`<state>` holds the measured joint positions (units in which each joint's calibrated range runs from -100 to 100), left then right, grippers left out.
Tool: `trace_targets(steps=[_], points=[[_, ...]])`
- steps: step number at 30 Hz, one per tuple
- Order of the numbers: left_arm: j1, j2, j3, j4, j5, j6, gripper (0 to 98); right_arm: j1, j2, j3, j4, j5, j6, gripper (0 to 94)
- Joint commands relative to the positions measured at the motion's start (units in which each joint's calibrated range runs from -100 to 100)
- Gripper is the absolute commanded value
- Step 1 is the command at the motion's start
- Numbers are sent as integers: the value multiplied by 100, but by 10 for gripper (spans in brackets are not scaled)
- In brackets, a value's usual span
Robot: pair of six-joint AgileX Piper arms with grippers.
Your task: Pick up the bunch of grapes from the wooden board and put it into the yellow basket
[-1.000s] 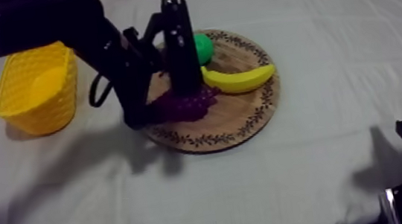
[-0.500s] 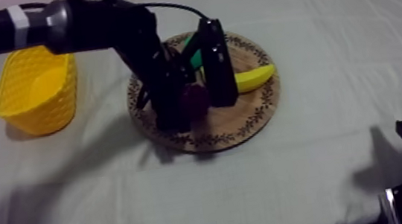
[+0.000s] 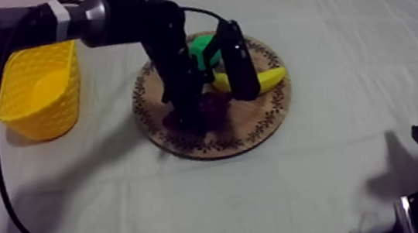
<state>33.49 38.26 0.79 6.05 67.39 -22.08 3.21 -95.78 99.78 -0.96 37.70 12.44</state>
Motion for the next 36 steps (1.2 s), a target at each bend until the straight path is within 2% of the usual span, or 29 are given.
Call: trace_targets(steps=[1,6,14,18,27,36], points=[[-1,13,-11,-2,18,7,906,1,2,-1,0,4,-1,3],[10,6,-9,-11,27,43,826,1,2,-1,0,4,-1,3],[45,-86,93,-36,-74,98,535,1,2,-1,0,4,-1,3],[54,-157,181,-48,-144,143,446,1,2,-1,0,4,-1,3],[156,-767,678,-71,-418,406,389,1,2,-1,0,4,-1,3],[260,-2199,1253,-199,-339,974,389,1,2,-1,0,4,-1,3]])
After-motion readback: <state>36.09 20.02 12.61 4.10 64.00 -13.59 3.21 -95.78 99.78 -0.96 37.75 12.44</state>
